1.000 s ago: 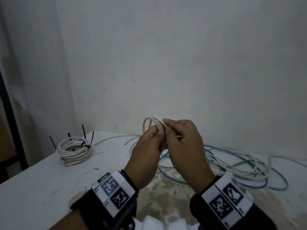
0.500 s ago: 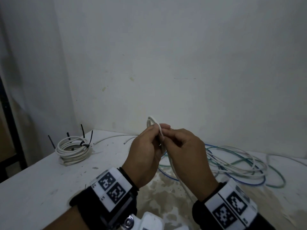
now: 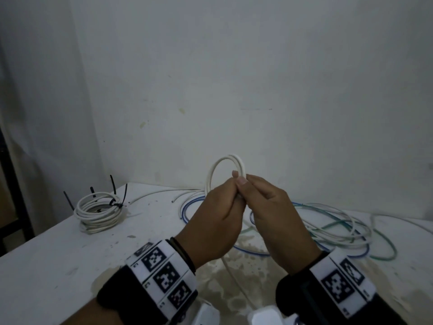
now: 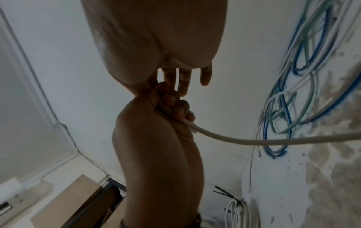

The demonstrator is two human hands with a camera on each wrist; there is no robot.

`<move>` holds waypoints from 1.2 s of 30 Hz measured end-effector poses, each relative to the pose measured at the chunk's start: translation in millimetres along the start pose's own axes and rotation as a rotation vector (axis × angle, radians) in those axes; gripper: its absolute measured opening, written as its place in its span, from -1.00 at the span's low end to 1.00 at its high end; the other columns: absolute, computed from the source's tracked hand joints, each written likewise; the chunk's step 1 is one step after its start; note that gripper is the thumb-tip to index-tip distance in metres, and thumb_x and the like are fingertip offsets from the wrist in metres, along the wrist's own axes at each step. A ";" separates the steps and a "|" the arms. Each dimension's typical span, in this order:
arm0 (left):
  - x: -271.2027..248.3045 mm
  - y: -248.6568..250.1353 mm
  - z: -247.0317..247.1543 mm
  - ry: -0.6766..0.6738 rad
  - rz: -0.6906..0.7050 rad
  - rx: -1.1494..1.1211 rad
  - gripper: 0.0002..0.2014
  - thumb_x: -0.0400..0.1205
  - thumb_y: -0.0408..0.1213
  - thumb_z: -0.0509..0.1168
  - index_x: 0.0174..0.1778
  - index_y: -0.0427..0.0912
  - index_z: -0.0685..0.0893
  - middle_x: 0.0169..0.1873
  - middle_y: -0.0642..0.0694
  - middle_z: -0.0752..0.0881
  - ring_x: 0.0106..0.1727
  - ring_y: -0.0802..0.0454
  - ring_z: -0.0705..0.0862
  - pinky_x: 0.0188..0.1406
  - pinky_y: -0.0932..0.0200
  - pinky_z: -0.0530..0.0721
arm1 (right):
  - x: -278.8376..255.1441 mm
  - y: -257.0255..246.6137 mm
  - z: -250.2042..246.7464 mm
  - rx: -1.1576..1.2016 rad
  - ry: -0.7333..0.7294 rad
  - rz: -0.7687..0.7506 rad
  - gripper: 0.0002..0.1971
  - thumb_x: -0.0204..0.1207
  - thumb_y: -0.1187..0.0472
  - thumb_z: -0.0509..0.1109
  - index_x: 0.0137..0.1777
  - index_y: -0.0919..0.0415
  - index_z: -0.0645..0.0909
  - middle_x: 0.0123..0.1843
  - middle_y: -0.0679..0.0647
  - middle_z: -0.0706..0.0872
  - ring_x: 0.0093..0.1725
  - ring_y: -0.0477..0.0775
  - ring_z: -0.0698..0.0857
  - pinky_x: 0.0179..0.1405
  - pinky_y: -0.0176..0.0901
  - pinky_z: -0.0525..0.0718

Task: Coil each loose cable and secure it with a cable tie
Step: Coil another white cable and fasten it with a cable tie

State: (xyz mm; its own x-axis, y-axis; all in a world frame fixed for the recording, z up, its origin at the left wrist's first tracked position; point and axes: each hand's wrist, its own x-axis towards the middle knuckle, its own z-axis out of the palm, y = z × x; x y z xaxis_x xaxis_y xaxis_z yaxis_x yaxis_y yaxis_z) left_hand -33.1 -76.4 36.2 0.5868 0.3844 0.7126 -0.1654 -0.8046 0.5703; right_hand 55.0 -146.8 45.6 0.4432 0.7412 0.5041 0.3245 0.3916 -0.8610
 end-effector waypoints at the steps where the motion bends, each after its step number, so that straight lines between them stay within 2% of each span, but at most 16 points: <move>1: 0.3 -0.3 1.4 -0.001 0.034 0.043 -0.69 0.73 -0.26 -0.01 -0.01 -0.31 0.61 -0.22 -0.13 0.69 -0.17 0.02 0.68 -0.13 0.05 0.65 | -1.0 0.5 -0.5 0.024 0.014 -0.001 -0.78 0.65 0.10 0.26 -0.05 0.02 0.76 -0.02 -0.02 0.80 0.06 -0.09 0.74 0.14 -0.15 0.64; 3: 1.8 -1.2 4.9 0.003 0.074 0.117 -0.70 0.73 -0.25 -0.02 -0.04 -0.29 0.59 -0.25 -0.07 0.66 -0.20 0.12 0.64 -0.18 0.23 0.58 | -3.5 -0.9 -0.4 0.049 0.041 -0.005 -0.74 0.65 0.09 0.24 -0.06 0.13 0.76 -0.07 0.07 0.81 0.01 0.00 0.77 0.10 -0.07 0.68; 6: 3.3 0.9 9.9 0.043 0.117 0.186 -0.78 0.72 -0.26 0.02 -0.13 -0.15 0.55 -0.33 0.14 0.56 -0.26 0.26 0.57 -0.24 0.47 0.43 | -6.2 -3.9 -0.4 0.087 0.090 -0.010 -0.74 0.64 0.09 0.24 -0.15 0.03 0.76 -0.13 -0.03 0.82 -0.05 -0.13 0.77 -0.05 -0.34 0.67; 9: -0.5 -3.1 11.3 0.101 0.189 0.327 -0.76 0.67 -0.19 0.15 0.16 -0.20 0.58 -0.02 -0.05 0.64 0.03 0.17 0.57 0.05 0.24 0.54 | -1.1 -5.4 -7.5 0.130 0.185 -0.017 -0.72 0.67 0.14 0.21 -0.13 -0.01 0.76 -0.13 -0.09 0.82 -0.05 -0.21 0.75 -0.06 -0.42 0.64; 11: -8.9 -13.1 10.8 0.202 0.236 0.472 -0.58 0.58 -0.15 0.29 0.31 -0.26 0.45 0.22 -0.20 0.51 0.30 -0.03 0.46 0.36 0.13 0.43 | 5.7 -9.0 -16.3 0.203 0.229 -0.014 -0.66 0.70 0.17 0.16 -0.19 0.02 0.73 -0.13 -0.01 0.82 0.01 -0.06 0.77 0.10 -0.18 0.66; 13: -14.3 -19.4 10.2 0.245 0.215 0.522 -0.49 0.52 -0.07 0.37 0.29 -0.21 0.39 0.22 -0.18 0.48 0.30 -0.04 0.43 0.36 0.12 0.39 | 11.5 -16.6 -26.3 0.353 0.220 -0.001 -0.68 0.72 0.21 0.12 -0.19 0.13 0.65 -0.23 0.04 0.81 -0.10 0.06 0.79 0.06 -0.02 0.69; 16: -17.6 -17.5 14.2 -0.096 -0.104 0.309 -0.40 0.54 0.07 0.39 0.43 0.00 0.33 0.28 0.10 0.48 0.28 0.29 0.41 0.35 0.26 0.41 | 17.7 -27.6 -40.0 0.437 0.206 -0.017 -0.73 0.73 0.24 0.08 -0.17 0.23 0.53 -0.42 -0.01 0.70 -0.38 0.01 0.71 0.00 0.10 0.70; 18: -16.1 -19.4 21.6 -0.352 -0.255 0.122 -0.46 0.59 0.04 0.34 0.47 0.17 0.32 0.36 0.21 0.51 0.35 0.38 0.44 0.43 0.23 0.42 | 17.8 -32.3 -46.0 0.465 0.180 -0.017 -0.73 0.73 0.25 0.07 -0.17 0.25 0.50 -0.48 -0.02 0.63 -0.48 -0.02 0.64 0.05 0.20 0.66; 20: -14.7 -18.1 33.4 -0.452 -0.249 -0.040 -0.60 0.63 -0.05 0.32 0.38 0.21 0.43 0.21 0.21 0.66 0.26 0.36 0.58 0.32 0.23 0.54 | 15.6 -36.1 -51.5 0.486 0.161 -0.006 -0.73 0.74 0.25 0.06 -0.15 0.27 0.50 -0.50 -0.01 0.58 -0.52 -0.04 0.60 -0.04 0.15 0.72; 22: -11.3 -14.2 45.5 -0.362 -0.178 -0.053 -0.85 0.68 -0.09 0.25 0.08 0.00 0.67 -0.17 0.14 0.76 -0.07 0.28 0.70 0.04 0.29 0.63 | 13.1 -39.7 -59.6 0.516 0.170 -0.010 -0.74 0.73 0.25 0.06 -0.15 0.27 0.49 -0.51 -0.02 0.53 -0.55 -0.07 0.52 -0.29 -0.01 0.76; 24: -8.0 -18.5 53.9 -0.296 -0.102 0.021 -0.64 0.66 0.01 0.16 -0.17 -0.16 0.73 -0.37 0.05 0.73 -0.27 0.17 0.67 -0.15 0.23 0.61 | 11.5 -44.1 -73.6 0.547 0.203 -0.025 -0.75 0.73 0.25 0.06 -0.15 0.27 0.47 -0.53 -0.04 0.49 -0.59 -0.09 0.44 -0.48 -0.13 0.66; 28: 6.1 -44.1 45.5 -0.270 0.136 0.540 -0.59 0.62 0.04 0.09 -0.25 -0.17 0.69 -0.30 -0.11 0.61 -0.21 -0.02 0.57 -0.18 0.06 0.51 | 7.7 -54.4 -111.8 0.545 0.275 -0.042 -0.75 0.73 0.22 0.07 -0.16 0.23 0.46 -0.55 -0.06 0.46 -0.62 -0.13 0.37 -0.55 -0.25 0.52; 30: 16.3 -46.5 33.2 -0.303 -0.020 0.792 -0.66 0.67 -0.03 0.14 -0.27 -0.15 0.65 -0.28 -0.14 0.63 -0.18 -0.13 0.63 -0.24 0.07 0.52 | 5.1 -59.4 -129.9 0.531 0.306 -0.060 -0.75 0.72 0.20 0.07 -0.16 0.22 0.46 -0.55 -0.07 0.45 -0.62 -0.14 0.35 -0.56 -0.29 0.49; 31: 19.7 -46.6 27.4 -0.312 -0.140 0.790 -0.65 0.70 -0.04 0.14 -0.31 -0.13 0.62 -0.33 -0.10 0.64 -0.23 -0.05 0.64 -0.30 0.12 0.48 | 3.8 -61.5 -137.4 0.525 0.314 -0.070 -0.75 0.72 0.20 0.07 -0.16 0.21 0.47 -0.54 -0.08 0.45 -0.62 -0.14 0.35 -0.55 -0.30 0.49; 34: 28.1 -42.5 16.1 -0.276 -0.479 0.367 -0.62 0.70 -0.07 0.20 -0.39 -0.17 0.62 -0.56 0.01 0.65 -0.55 0.16 0.60 -0.50 0.39 0.50 | -0.2 -63.7 -150.8 0.501 0.310 -0.069 -0.75 0.72 0.17 0.07 -0.16 0.21 0.47 -0.54 -0.08 0.44 -0.60 -0.14 0.34 -0.55 -0.32 0.48; 36: 30.2 -39.2 15.0 -0.178 -0.689 -0.079 -0.75 0.70 -0.27 0.24 -0.25 -0.28 0.67 -0.39 -0.16 0.73 -0.49 0.07 0.68 -0.44 0.23 0.66 | -2.2 -59.9 -153.1 0.475 0.303 -0.056 -0.74 0.72 0.16 0.07 -0.16 0.20 0.48 -0.54 -0.09 0.43 -0.61 -0.14 0.32 -0.56 -0.33 0.47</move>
State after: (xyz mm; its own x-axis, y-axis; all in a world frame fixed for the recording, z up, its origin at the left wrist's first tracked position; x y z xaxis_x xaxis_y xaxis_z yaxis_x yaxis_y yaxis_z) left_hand 3.0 -40.0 29.2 0.6979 0.7083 0.1064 0.2359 -0.3676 0.8996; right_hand 162.5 -255.4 106.4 0.6788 0.5500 0.4865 -0.0260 0.6801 -0.7327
